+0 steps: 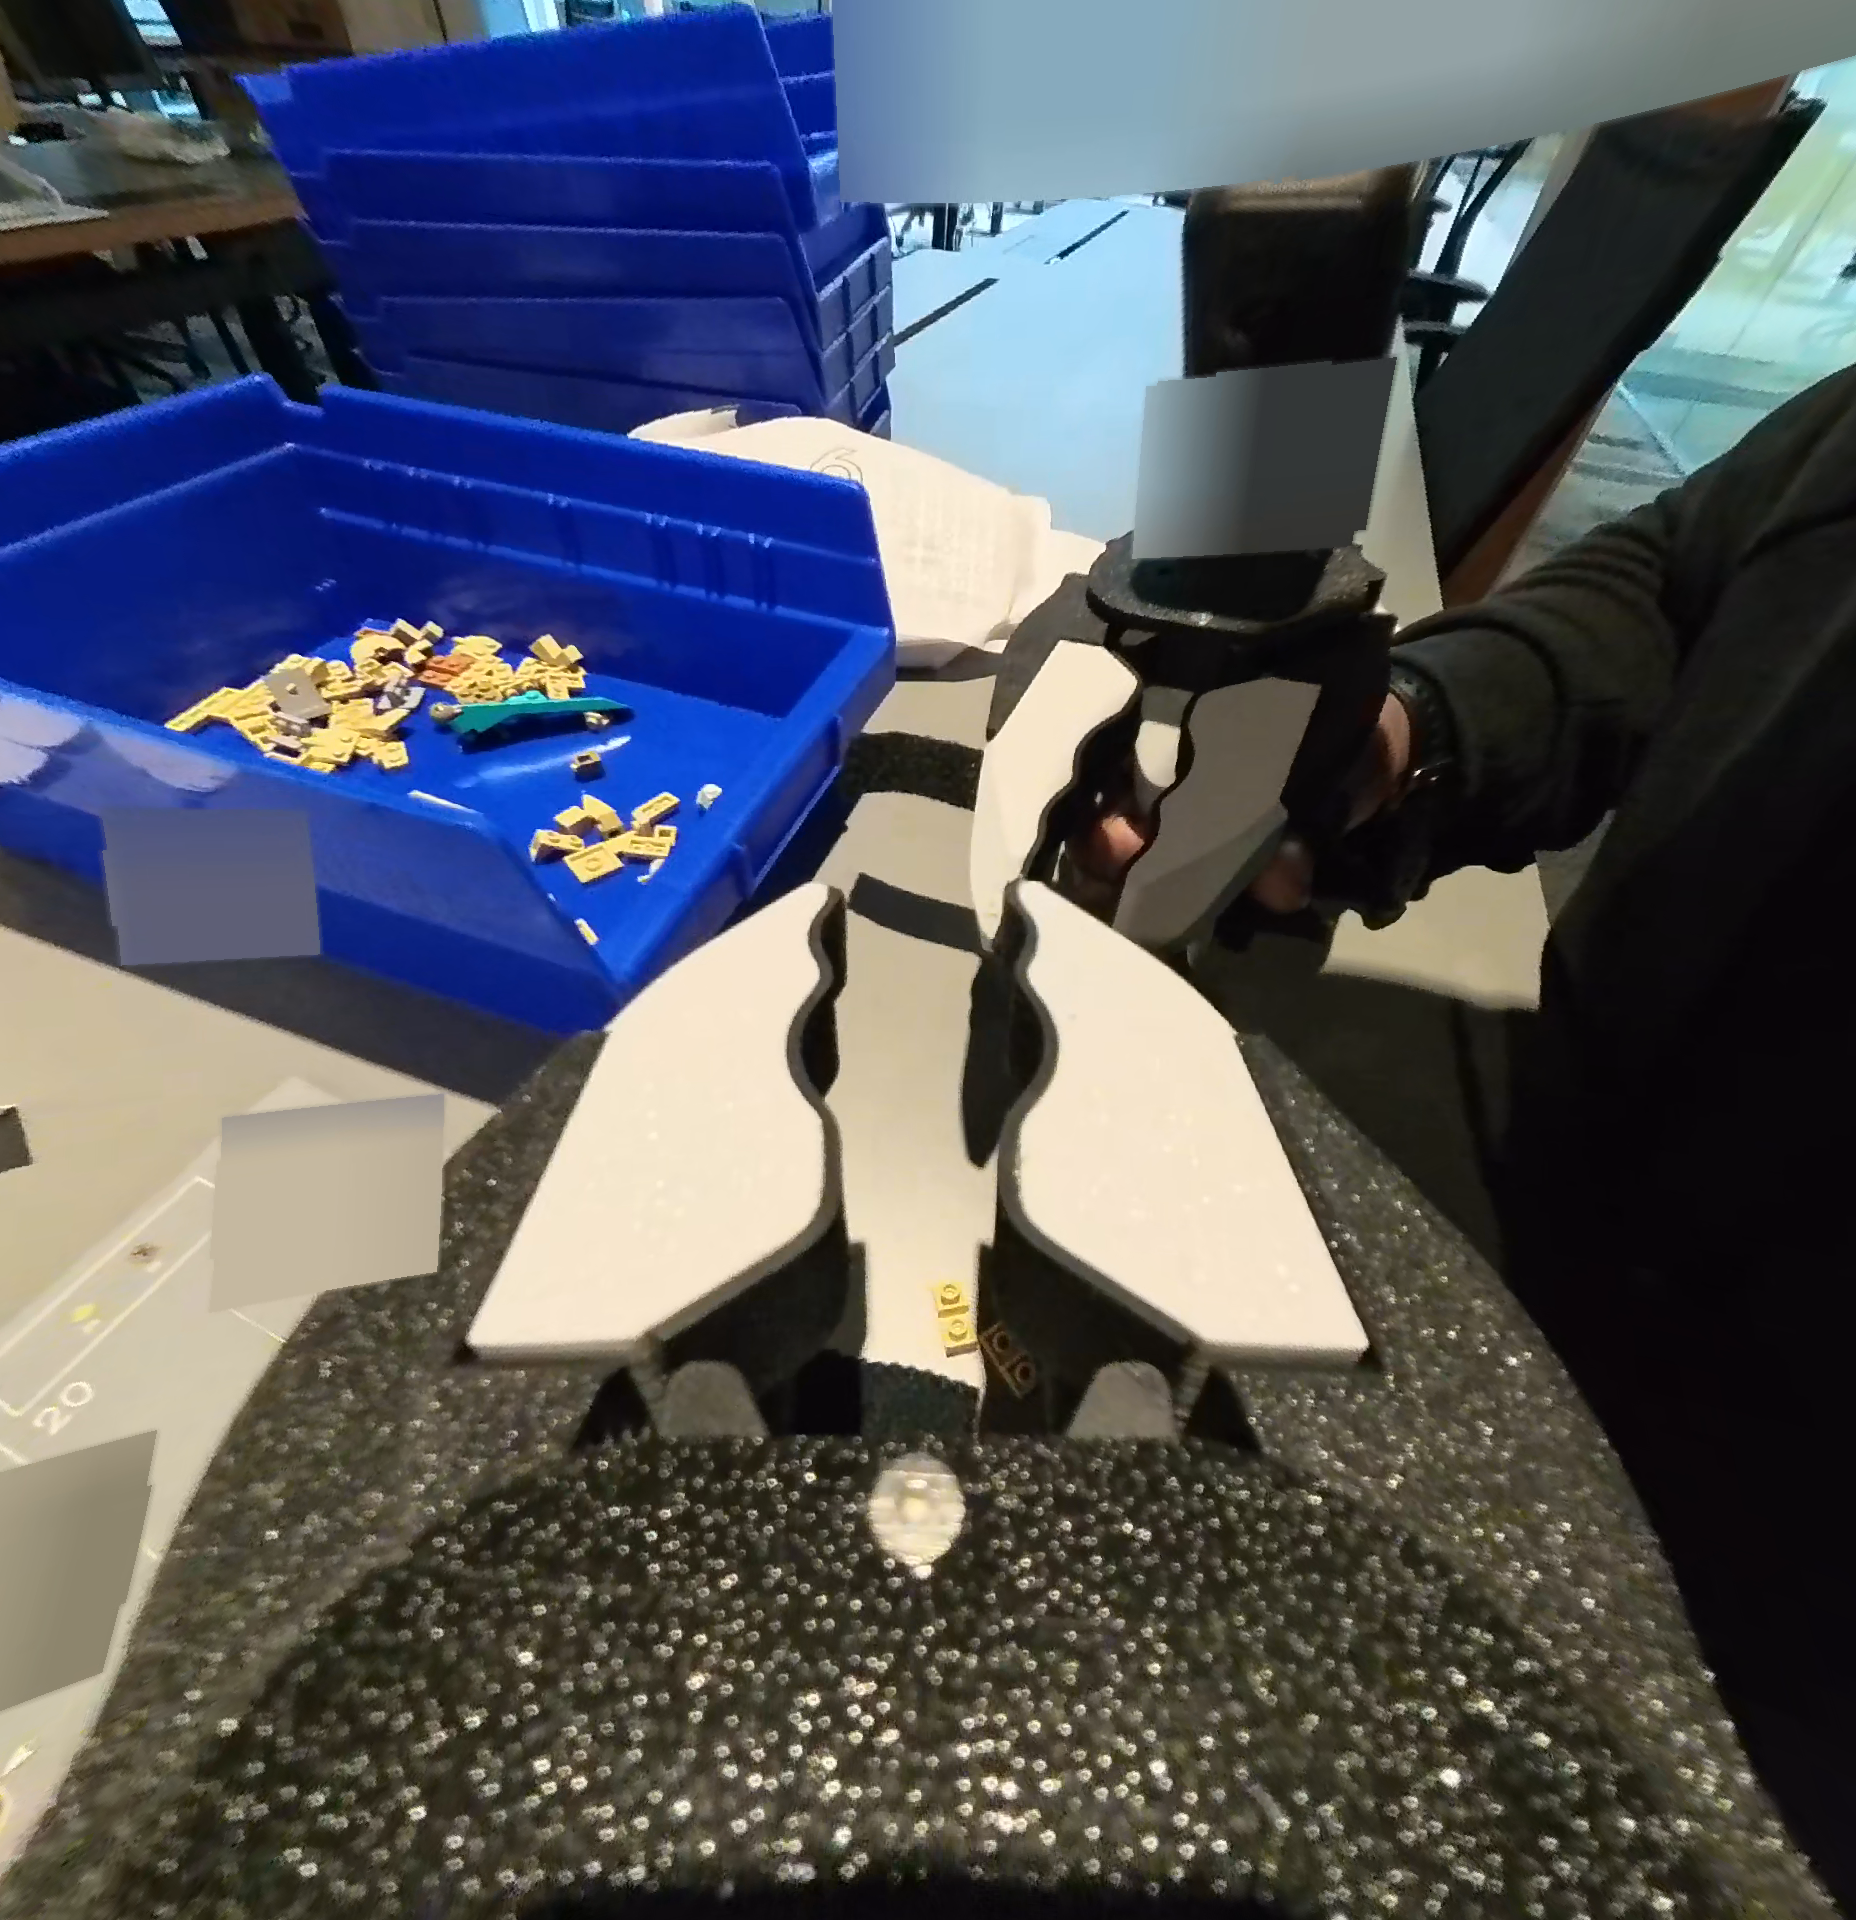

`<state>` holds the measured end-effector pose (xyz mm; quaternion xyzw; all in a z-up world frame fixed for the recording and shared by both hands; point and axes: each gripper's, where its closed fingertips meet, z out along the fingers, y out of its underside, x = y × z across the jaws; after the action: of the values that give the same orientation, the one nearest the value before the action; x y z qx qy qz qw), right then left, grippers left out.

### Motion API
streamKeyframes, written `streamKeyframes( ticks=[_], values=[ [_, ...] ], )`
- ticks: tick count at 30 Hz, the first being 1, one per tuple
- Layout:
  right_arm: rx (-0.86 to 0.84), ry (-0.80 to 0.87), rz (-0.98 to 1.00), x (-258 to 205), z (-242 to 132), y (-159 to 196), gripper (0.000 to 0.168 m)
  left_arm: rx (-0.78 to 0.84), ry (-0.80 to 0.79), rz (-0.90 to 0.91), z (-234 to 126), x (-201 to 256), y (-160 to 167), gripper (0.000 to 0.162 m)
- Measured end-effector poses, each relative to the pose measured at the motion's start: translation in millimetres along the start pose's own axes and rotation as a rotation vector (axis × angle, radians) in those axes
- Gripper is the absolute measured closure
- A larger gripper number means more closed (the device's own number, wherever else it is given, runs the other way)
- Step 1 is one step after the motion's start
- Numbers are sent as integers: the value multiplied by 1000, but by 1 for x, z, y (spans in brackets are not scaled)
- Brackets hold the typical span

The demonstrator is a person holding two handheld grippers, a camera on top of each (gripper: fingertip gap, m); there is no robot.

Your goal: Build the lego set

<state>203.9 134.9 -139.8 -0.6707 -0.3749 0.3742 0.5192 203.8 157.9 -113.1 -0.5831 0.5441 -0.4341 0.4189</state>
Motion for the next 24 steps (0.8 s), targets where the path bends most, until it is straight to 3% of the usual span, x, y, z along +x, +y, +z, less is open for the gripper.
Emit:
streamKeyframes(
  ticks=[13,24],
  values=[
    [0,-3,4,0,0,0,149,47,-9,-12,0,-5,0,137],
    [4,-10,13,0,-1,-1,149,135,-54,85,6,-21,-25,139]
  ],
)
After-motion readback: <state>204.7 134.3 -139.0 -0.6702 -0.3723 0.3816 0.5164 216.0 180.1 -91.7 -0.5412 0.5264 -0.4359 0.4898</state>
